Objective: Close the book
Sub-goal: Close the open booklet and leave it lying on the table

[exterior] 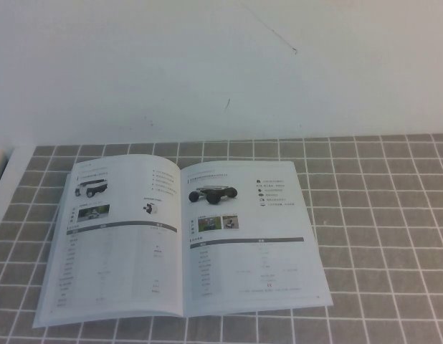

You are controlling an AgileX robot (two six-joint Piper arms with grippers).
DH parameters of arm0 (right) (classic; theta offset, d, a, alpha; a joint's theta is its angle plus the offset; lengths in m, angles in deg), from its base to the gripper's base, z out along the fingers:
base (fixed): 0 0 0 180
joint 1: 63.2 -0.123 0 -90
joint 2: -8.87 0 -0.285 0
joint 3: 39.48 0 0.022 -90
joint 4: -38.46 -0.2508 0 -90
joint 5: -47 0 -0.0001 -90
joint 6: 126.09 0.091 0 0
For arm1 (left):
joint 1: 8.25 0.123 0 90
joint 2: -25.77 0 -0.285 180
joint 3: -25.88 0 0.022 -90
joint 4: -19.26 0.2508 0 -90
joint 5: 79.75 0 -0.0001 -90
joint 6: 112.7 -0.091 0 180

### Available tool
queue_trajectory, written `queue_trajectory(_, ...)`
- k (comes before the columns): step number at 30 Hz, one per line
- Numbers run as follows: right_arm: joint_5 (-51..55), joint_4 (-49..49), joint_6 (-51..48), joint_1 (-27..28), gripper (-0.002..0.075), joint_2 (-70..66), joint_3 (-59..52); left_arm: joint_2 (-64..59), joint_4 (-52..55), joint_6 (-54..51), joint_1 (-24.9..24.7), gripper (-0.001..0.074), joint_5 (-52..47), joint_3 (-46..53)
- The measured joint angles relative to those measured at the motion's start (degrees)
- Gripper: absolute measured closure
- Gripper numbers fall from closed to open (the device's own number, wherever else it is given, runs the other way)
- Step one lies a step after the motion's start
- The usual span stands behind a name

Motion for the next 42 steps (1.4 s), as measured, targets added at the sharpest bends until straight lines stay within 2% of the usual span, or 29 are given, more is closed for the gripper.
queue_trajectory(7, 2.9, -26.6, -31.4, -0.1, 0.0729, -19.4, 3.7, -17.9, -10.3, -2.6, 0.0, 0.0738, -8.6, -3.2)
queue_trajectory(11, 2.3, -33.0, -39.6, -2.5, 0.0729, -29.5, 5.7, -25.7, -20.4, -9.1, 0.0, 0.0738, -7.6, -3.3)
queue_trajectory(16, 1.7, -34.6, -41.6, -10.8, 0.0729, -41.1, 10.4, -31.4, -30.5, -16.8, 0.0, 0.0738, -5.1, -3.4)
queue_trajectory(23, 1.4, -34.3, -41.9, -19.8, 0.0729, -56.1, 19.5, -36.2, -33.7, -18.3, 0.0, 0.0738, -4.7, -3.8)
queue_trajectory(32, 2.0, -33.1, -39.5, -21.5, 0.0729, -70.6, 29.8, -37.6, -34.5, -18.0, 0.0, 0.0738, -3.3, -3.8)
queue_trajectory(42, 4.7, -31.4, -39.2, -22.9, 0.0729, -76.6, 33.6, -37.6, -35.0, -10.9, 0.0, 0.0736, 2.3, -3.8)
